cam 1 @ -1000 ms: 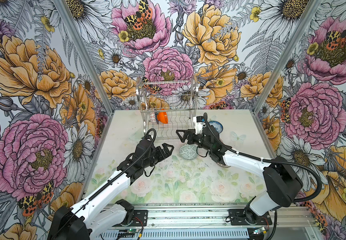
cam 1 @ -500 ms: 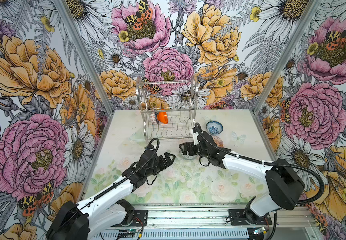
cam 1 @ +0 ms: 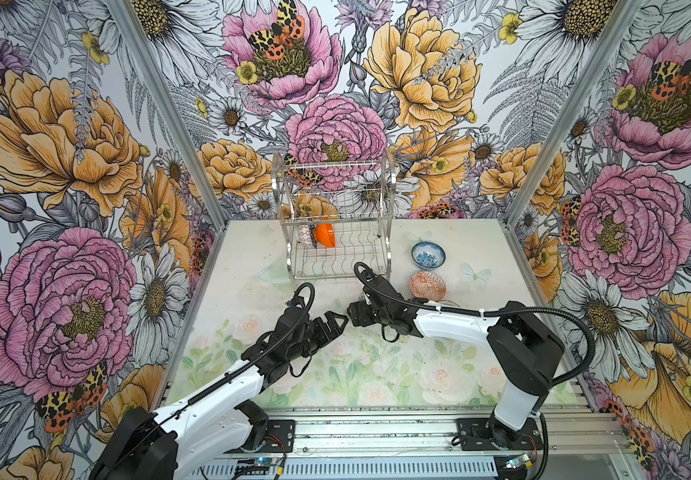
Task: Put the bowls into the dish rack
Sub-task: 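Lower the right gripper onto the green-patterned bowl rim and grip it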
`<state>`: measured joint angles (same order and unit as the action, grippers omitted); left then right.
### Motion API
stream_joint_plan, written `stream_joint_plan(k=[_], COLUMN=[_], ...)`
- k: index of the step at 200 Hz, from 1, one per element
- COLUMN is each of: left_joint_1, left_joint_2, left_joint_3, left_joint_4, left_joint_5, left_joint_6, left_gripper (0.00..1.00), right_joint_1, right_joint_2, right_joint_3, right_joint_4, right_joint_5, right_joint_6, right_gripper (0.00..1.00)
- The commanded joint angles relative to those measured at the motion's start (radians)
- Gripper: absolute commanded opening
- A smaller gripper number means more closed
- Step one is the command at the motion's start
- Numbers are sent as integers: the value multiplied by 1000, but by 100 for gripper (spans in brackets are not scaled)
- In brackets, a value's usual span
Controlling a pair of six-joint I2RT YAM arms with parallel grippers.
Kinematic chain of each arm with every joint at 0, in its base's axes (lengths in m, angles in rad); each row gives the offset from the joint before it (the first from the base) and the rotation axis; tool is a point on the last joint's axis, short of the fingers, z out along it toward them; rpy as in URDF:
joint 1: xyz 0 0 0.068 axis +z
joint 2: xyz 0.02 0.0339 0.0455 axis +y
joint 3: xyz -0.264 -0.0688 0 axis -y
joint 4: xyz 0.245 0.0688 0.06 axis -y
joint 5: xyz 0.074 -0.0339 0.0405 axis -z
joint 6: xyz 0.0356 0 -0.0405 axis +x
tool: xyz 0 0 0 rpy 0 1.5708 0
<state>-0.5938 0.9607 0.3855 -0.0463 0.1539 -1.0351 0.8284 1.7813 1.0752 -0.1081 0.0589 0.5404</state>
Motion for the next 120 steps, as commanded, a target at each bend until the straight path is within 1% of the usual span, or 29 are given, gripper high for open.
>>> stream_joint_plan(k=[1, 25, 64, 79, 106, 120], left_joint_1=[26, 51, 82, 90, 100, 105], left_joint_2=[-28, -37, -38, -39, -49, -54], left_joint_3=[-21, -27, -34, -35, -40, -46], left_joint_4=[37, 30, 28, 28, 23, 23], left_joint_5=[36, 61, 87, 92, 98, 101], left_joint_6=[-14, -9, -5, -5, -5, -6], left_gripper=[99, 99, 99, 99, 99, 99], right_joint_1=[1, 1, 1, 3, 2, 6], right_joint_2=[38, 62, 87, 94, 111, 119], right_joint_3=[54, 73, 93, 99, 116, 124], right_joint_4=[-38, -49, -65, -69, -90, -105], right_joint_5=[45, 56, 60, 58, 62, 68], right_joint_6=[-24, -25, -21, -22, -22, -22], right_gripper=[77, 74, 63, 61, 53, 50])
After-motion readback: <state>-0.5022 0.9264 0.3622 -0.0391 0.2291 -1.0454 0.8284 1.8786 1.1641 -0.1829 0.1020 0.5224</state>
